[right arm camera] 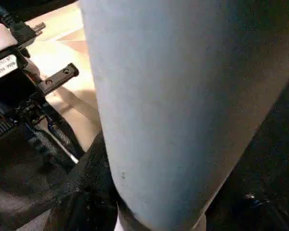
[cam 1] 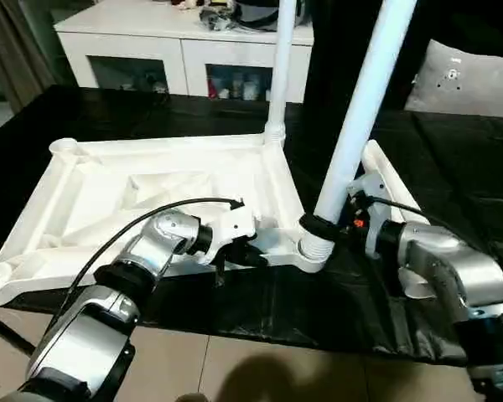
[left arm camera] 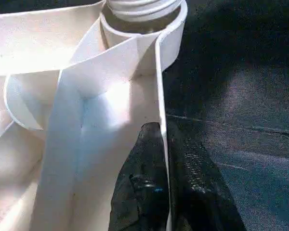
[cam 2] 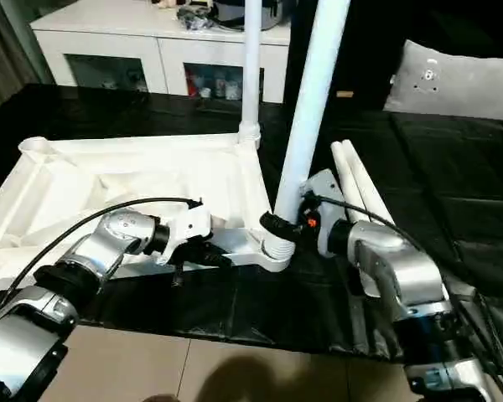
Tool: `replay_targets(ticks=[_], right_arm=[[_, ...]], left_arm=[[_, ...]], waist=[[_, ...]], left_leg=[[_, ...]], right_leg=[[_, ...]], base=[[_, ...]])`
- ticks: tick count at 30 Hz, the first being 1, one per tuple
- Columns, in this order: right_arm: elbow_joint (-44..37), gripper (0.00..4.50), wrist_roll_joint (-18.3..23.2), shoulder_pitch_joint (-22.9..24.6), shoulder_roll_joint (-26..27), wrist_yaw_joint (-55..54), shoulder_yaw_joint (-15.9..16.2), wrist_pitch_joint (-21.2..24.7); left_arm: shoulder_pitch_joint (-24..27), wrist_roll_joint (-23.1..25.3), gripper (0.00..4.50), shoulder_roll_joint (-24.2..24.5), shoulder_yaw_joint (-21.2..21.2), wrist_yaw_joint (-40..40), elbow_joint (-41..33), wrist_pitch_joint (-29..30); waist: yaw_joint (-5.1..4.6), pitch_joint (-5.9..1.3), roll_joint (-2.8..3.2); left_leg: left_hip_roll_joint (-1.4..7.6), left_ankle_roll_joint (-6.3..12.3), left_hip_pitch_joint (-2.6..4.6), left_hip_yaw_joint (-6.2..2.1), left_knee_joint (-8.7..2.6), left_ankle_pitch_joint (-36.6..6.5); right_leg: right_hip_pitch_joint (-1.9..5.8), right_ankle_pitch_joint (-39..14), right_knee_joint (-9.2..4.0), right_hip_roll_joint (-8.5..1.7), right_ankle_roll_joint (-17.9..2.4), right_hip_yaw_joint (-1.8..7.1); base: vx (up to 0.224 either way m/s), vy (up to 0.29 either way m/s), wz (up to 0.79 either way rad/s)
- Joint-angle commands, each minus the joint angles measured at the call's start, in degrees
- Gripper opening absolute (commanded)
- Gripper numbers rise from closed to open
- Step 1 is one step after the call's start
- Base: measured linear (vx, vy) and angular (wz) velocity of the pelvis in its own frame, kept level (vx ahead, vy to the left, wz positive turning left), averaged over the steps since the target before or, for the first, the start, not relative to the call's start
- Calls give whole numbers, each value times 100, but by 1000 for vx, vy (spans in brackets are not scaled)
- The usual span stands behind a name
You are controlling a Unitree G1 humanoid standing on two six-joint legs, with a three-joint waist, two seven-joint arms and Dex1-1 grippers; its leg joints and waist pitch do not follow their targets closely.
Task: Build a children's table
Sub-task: Insert table leg to table base
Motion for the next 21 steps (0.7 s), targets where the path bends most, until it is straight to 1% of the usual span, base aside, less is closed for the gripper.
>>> replay_targets(ticks=[1, 2, 3, 4, 6, 8, 9, 10, 11, 12, 14, 15, 17, 18, 19, 20, 21], right_arm=[[133, 191, -34, -62, -20, 18, 18, 103], [177, 191, -25, -78, 3, 14, 6, 98], [267, 191, -14, -107, 34, 32, -2, 69], [319, 191, -9, -121, 48, 56, 0, 46], [454, 191, 66, -155, 120, 125, -41, 20], [642, 191, 244, -193, 218, 240, -170, 47], [720, 190, 289, -205, 240, 270, -214, 48], [848, 190, 301, -222, 252, 283, -248, 38], [1101, 190, 255, -221, 245, 302, -260, -23], [1169, 190, 238, -213, 241, 308, -258, -46], [1300, 190, 192, -181, 245, 264, -279, -122], [1347, 190, 196, -160, 260, 241, -313, -146], [1415, 190, 270, -69, 328, 185, -464, -224], [1403, 190, 308, -21, 349, 164, -516, -223], [1360, 190, 328, 88, 354, 181, -557, -251], [1292, 190, 344, 201, 358, 185, -590, -280], [1292, 190, 344, 201, 358, 185, -590, -280]], left_arm=[[106, 194, 0, 2, -115, -45, 230, -13], [104, 185, 0, -5, -105, -45, 238, -40], [109, 169, 0, -15, -102, -79, 224, -58], [117, 168, 0, -18, -110, -102, 205, -73], [156, 207, 0, -1, -173, -153, 120, -95], [193, 251, 0, 6, -221, -147, 50, -117], [203, 253, 0, 2, -226, -145, 33, -111], [211, 257, 0, -8, -220, -146, 25, -108], [223, 265, 0, -20, -205, -126, 16, -102], [227, 267, 0, -23, -200, -116, 14, -101], [236, 264, 0, -23, -181, -97, 8, -100], [242, 255, 0, -24, -165, -78, 0, -92], [262, 199, 0, -37, -75, 33, -41, -39], [269, 182, 0, -40, -36, 97, -58, -15], [283, 157, 0, -53, 34, 237, -96, 24], [296, 125, 0, -72, 104, 366, -127, 59], [296, 125, 0, -72, 104, 366, -127, 59]], waist=[[-20, -313, -37], [-19, -313, -39], [-21, -313, -60], [-13, -318, -43], [-11, -323, -38], [-18, -318, -43], [-16, -321, -52], [-15, -325, -48], [-17, -321, -51], [-17, -311, -51], [-16, -305, -51], [-12, -309, -40], [-19, -300, -34], [-11, -306, 26], [-24, -300, 9], [-17, -310, -8], [-11, -311, -6]], left_leg=[[273, 55, 33, -117, -451, -1535], [277, 57, 33, -117, -454, -1532], [272, 65, 31, -114, -452, -1527], [273, 73, 30, -115, -449, -1509], [283, 83, 30, -112, -447, -1480], [292, 85, 12, -114, -458, -1469], [290, 87, 16, -110, -454, -1480], [289, 99, 22, -107, -450, -1480], [286, 99, 24, -105, -447, -1472], [280, 109, 24, -100, -447, -1479], [283, 106, 25, -103, -455, -1498], [285, 99, 30, -106, -456, -1512], [289, 89, 34, -112, -466, -1594], [293, 76, 44, -124, -467, -1629], [291, 82, 43, -118, -475, -1667], [298, 99, 42, -116, -479, -1654], [300, 111, 52, -117, -480, -1649]], right_leg=[[232, -2716, -613, -534, -611, 280], [231, -2696, -610, -533, -614, 282], [233, -2700, -612, -531, -610, 282], [232, -2710, -606, -542, -619, 284], [224, -2649, -604, -542, -647, 288], [239, -2510, -583, -545, -705, 289], [240, -2533, -589, -548, -710, 287], [236, -2552, -587, -553, -727, 286], [233, -2612, -595, -553, -731, 279], [230, -2679, -609, -547, -710, 278], [223, -2811, -621, -549, -654, 277], [220, -2850, -625, -557, -644, 278], [210, -2938, -642, -556, -616, 276], [204, -2946, -638, -560, -623, 275], [205, -2933, -655, -550, -613, 273], [220, -2864, -649, -550, -619, 275], [213, -2846, -648, -552, -630, 275]], base=[[0, 0, 0], [0, 0, 0], [0, 0, 0], [0, 0, 0], [0, 0, 0], [0, 0, 0], [0, 0, 0], [0, 0, 0], [0, 0, 0], [0, 0, 0], [0, 0, 0], [0, 0, 0], [0, 0, 0], [0, 0, 0], [0, 0, 0], [0, 0, 0], [0, 0, 0]])
